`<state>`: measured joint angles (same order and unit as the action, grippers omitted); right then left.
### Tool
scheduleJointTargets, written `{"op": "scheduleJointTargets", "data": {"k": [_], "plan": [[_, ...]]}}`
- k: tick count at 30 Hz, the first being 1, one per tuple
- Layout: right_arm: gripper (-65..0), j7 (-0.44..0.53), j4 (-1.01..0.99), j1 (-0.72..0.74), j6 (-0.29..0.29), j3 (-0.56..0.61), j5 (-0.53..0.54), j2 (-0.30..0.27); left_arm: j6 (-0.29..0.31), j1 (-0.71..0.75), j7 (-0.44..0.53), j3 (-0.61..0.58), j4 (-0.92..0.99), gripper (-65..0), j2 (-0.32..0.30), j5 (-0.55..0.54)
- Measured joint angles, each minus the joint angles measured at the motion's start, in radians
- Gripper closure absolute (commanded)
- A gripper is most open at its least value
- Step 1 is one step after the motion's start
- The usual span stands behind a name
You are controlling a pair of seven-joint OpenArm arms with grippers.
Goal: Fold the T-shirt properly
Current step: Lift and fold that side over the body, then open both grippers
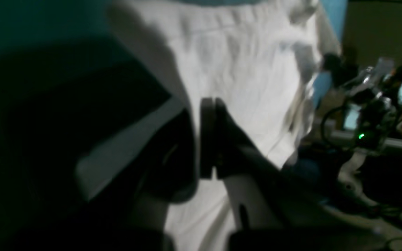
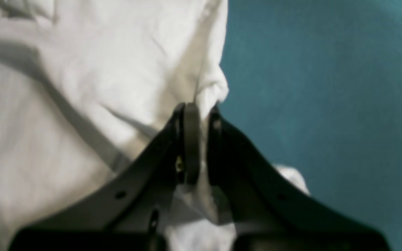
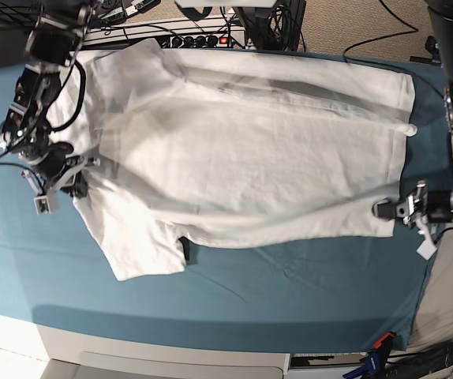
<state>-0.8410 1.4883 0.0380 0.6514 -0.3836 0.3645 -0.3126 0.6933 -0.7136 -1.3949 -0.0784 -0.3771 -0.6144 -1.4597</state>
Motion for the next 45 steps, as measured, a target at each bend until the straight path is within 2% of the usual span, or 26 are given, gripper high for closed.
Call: {"op": "scheduleJointTargets", "data": {"k": [3,8,14,19,30,45], "plan": [[0.0,0.000,0.044,-0.053,0.001,-0.017,0.001,0.000,0.000,0.038,-0.001,0.000,-0.037,0.0,-0.032,0.001],[0.0,-0.001,0.069,-0.103,0.005,-0.108,0.017,0.001,0.000,0.103,-0.003,0.000,-0.099,0.0,-0.069,-0.010],[0.0,-0.046,0.071,-0.150,0.033,-0.216,0.137,0.003,0.000,0.188,-0.005,-0.001,-0.166,0.0,-0.082,-0.011],[0.0,-0.053,0.071,-0.191,0.053,-0.254,0.154,0.006,0.000,0.208,-0.004,-0.001,-0.200,0.0,-0.084,-0.019],[0.0,-0.066,0.071,-0.227,0.053,-0.256,0.164,0.008,0.000,0.209,-0.005,-0.002,-0.202,0.0,-0.112,-0.028],[0.0,-0.151,0.072,-0.227,0.049,-0.256,0.169,0.008,0.000,0.279,0.000,-0.002,-0.206,0.0,-0.121,-0.046]]}}
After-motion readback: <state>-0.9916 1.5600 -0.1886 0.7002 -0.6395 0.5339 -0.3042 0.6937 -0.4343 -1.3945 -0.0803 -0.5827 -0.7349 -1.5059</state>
